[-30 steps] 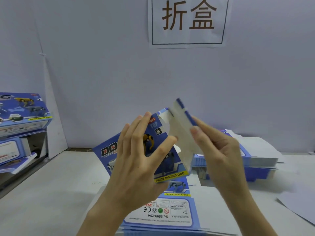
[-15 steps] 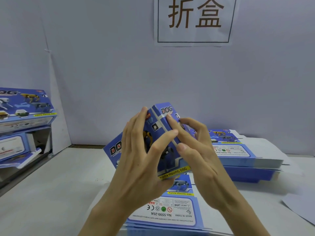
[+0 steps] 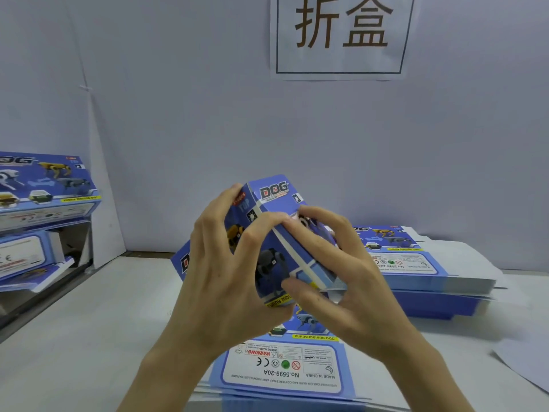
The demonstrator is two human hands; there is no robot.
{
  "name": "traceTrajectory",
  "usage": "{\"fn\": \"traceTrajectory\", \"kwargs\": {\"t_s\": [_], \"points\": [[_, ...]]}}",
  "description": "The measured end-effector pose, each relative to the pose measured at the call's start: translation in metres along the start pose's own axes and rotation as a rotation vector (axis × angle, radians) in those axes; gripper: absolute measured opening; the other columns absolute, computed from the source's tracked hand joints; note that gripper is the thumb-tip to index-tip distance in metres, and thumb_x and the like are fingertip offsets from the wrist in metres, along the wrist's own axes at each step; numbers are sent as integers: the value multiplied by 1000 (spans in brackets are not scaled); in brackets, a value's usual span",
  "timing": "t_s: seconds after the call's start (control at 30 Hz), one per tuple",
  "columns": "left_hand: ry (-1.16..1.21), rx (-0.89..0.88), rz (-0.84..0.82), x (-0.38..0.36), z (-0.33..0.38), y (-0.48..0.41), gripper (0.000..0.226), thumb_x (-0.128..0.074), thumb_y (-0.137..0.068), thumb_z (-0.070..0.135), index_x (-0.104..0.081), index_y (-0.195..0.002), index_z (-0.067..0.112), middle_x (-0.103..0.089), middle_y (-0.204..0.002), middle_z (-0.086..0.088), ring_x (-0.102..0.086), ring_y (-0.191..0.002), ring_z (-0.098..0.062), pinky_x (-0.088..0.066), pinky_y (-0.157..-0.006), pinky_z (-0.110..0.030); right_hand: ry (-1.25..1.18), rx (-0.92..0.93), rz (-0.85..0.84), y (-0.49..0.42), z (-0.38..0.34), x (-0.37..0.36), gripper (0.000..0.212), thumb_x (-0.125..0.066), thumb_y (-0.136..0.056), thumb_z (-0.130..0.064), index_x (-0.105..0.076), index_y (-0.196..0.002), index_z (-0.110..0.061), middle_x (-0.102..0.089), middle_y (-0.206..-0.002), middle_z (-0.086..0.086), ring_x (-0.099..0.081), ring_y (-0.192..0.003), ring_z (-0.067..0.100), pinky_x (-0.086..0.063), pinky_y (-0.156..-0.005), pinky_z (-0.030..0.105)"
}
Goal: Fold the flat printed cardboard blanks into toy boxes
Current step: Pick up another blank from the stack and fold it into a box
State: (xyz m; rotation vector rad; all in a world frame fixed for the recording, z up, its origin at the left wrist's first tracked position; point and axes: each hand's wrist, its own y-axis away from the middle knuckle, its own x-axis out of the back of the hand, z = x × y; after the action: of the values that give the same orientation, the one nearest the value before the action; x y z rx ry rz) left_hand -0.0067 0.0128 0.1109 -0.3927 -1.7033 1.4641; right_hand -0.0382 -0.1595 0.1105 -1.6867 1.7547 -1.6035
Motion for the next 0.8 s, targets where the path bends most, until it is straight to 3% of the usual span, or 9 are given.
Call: {"fn": "traceTrajectory", "kwargs": {"t_s": [0.07, 0.13, 0.23, 0.3, 0.37, 0.47, 0.57, 0.8], "points": [[-12, 17, 4, 0, 0, 0, 76, -68, -66, 52, -37, -130, 25, -24, -143, -17, -37, -132, -34, -46, -97, -50, 2, 80, 130, -1, 2, -1, 54, -68, -83, -30, -53, -135, -26, -46, -137, 1, -45, -130, 19, -45, -96, 19], [-19, 50, 11, 2, -1, -1, 79, -68, -66, 54, -36, -132, 25, -23, -145, -18, -36, -132, -34, -47, -95, -51, 6, 174, 293, -1, 4, -6, 41, -72, -81, -21, -61, -120, -14, -58, -127, 8, -55, -122, 19, -47, -96, 24], [-29, 58, 10, 5, -1, -1, 82, -67, -66, 57, -35, -135, 25, -23, -146, -21, -34, -133, -35, -46, -95, -53, -9, 208, 364, 2, 7, -17, 38, -70, -83, -20, -60, -118, -11, -62, -127, 3, -56, -124, 21, -45, -104, 44], [-37, 58, 5, 7, -1, -1, 84, -64, -68, 60, -33, -139, 26, -23, -146, -22, -33, -134, -35, -46, -97, -53, -59, 161, 383, 4, 7, -22, 42, -69, -85, -27, -56, -123, -16, -60, -133, -1, -50, -131, 22, -37, -110, 49], [-63, 48, 0, 9, -2, -2, 86, -63, -70, 62, -32, -142, 26, -22, -147, -22, -31, -136, -35, -44, -100, -52, -105, 128, 374, 3, 7, -24, 44, -63, -89, -37, -53, -129, -18, -55, -138, -3, -44, -136, 23, -37, -111, 44], [-81, 24, -10, 10, -4, -2, 84, -62, -73, 62, -33, -143, 25, -24, -147, -27, -32, -137, -39, -43, -101, -52, -47, 152, 358, 3, 7, -27, 38, -56, -94, -32, -59, -126, -11, -56, -135, 8, -47, -133, 28, -41, -107, 32], [-74, 9, -29, 11, -5, -2, 82, -62, -74, 59, -33, -143, 26, -25, -147, -31, -34, -136, -41, -46, -96, -56, 0, 174, 369, 4, 6, -32, 33, -54, -96, -24, -58, -122, -4, -59, -130, 10, -49, -130, 29, -41, -106, 31], [-15, 14, 20, 6, -9, -1, 66, -66, -71, 57, -45, -126, 27, -25, -145, -27, -35, -135, -37, -50, -93, -51, 44, 147, 331, 1, -2, -32, 36, -59, -89, -16, -58, -125, -10, -57, -133, 2, -47, -131, 24, -39, -106, 27]]}}
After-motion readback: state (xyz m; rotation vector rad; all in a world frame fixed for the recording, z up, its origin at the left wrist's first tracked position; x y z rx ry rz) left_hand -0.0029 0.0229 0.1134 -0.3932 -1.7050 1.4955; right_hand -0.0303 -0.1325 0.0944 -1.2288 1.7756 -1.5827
